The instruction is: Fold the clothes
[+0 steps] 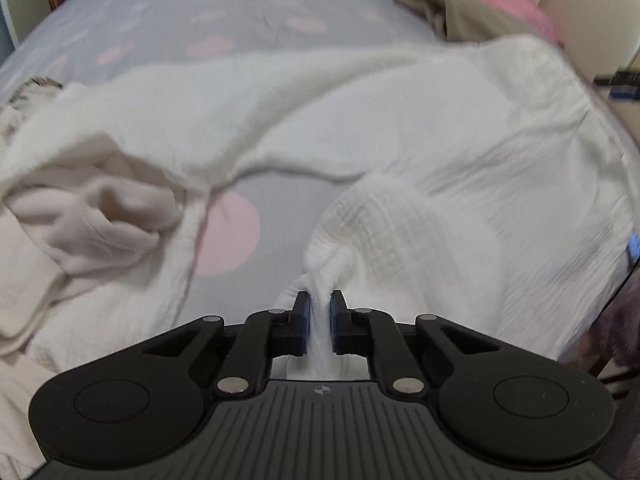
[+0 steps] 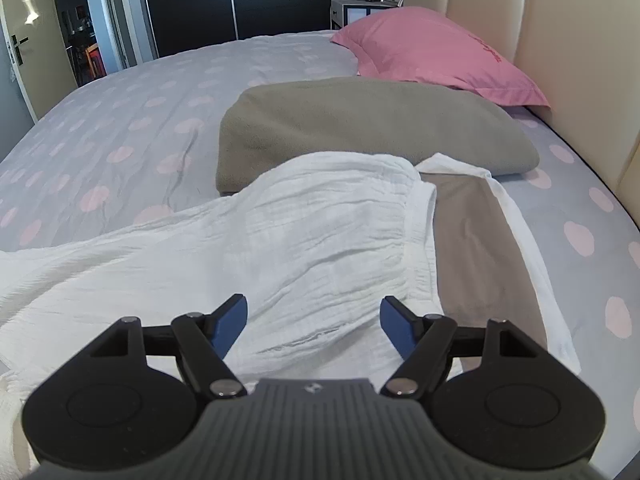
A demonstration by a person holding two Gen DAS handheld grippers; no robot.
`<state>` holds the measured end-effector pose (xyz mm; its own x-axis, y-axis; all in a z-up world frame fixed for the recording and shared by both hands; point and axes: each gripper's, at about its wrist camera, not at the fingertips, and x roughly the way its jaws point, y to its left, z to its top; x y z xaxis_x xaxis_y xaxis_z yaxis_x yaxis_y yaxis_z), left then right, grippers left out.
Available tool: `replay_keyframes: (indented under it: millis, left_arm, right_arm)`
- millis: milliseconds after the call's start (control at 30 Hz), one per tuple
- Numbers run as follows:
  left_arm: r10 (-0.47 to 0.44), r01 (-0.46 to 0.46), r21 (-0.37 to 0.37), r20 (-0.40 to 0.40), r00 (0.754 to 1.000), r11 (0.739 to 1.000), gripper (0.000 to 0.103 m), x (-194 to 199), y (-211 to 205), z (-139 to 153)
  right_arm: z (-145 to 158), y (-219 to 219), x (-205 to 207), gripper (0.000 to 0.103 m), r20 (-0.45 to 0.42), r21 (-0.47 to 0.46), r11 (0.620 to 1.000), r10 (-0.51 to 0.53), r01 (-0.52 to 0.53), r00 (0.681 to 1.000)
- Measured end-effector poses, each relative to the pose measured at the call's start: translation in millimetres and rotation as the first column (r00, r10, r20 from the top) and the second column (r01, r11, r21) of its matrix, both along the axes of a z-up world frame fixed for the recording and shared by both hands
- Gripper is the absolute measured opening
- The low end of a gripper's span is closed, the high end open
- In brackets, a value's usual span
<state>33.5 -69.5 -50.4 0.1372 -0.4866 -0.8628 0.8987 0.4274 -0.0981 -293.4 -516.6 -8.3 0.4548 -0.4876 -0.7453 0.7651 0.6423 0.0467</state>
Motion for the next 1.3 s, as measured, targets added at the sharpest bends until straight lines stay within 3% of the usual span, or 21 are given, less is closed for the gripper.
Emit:
replay_keyframes:
  millis: [100,200,333,400,500,700,767,867,933,1000,1133,1300]
  left_arm:
    - [0.063,-0.058,-0.064,0.071,0.995,0.996,0.006,1,14,30]
    - [0.181,-0.163,-0.136,0.132,0.975,0.977,0.005,8,36,61]
    - [0.342,-0.312,-0.152,0.243,0.908,0.938,0.005,19,65,88]
    - [0.404,-0.384,-0.126,0.262,0.876,0.915,0.005,24,82,93]
    - [0.435,-0.441,-0.039,0.266,0.86,0.896,0.005,25,104,84]
    - [0.48,-0.505,0.106,0.197,0.855,0.856,0.007,26,140,50]
    - [0.485,-0.51,0.142,0.177,0.856,0.848,0.012,31,143,40]
    - [0.489,-0.511,0.186,0.153,0.859,0.84,0.027,33,147,30]
    - [0.479,-0.501,0.164,0.158,0.864,0.85,0.032,33,146,35]
    - [0.449,-0.472,0.124,0.177,0.876,0.873,0.046,33,139,45]
    - [0.311,-0.351,0.09,0.297,0.903,0.932,0.049,39,108,53]
    - [0.148,-0.215,0.109,0.434,0.889,0.971,0.052,57,68,36]
  right_arm:
    - [-2,-1,1,0.076,-0.002,0.011,1.0,-0.002,0.002,1.0]
    - [-4,-1,4,0.076,-0.002,0.016,1.0,0.001,-0.001,1.0]
    - [-3,1,8,0.076,0.003,0.018,1.0,0.008,-0.008,1.0]
    - [-2,2,10,0.076,0.009,0.019,1.0,0.012,-0.013,1.0]
    - [-1,2,15,0.076,0.014,0.024,1.0,0.016,-0.017,1.0]
    - [-3,3,26,0.076,0.029,0.056,0.998,0.02,-0.022,0.999]
    - [-3,5,31,0.076,0.032,0.063,0.998,0.028,-0.03,0.999]
    - [-1,10,38,0.077,0.038,0.058,0.997,0.048,-0.05,0.998]
    - [0,13,40,0.077,0.036,0.05,0.997,0.06,-0.062,0.998]
    - [-1,15,42,0.077,0.027,0.046,0.997,0.062,-0.063,0.998]
    - [-4,15,40,0.077,0.018,0.053,0.997,0.052,-0.053,0.998]
    - [-4,15,32,0.077,0.008,0.047,0.998,0.04,-0.041,0.999]
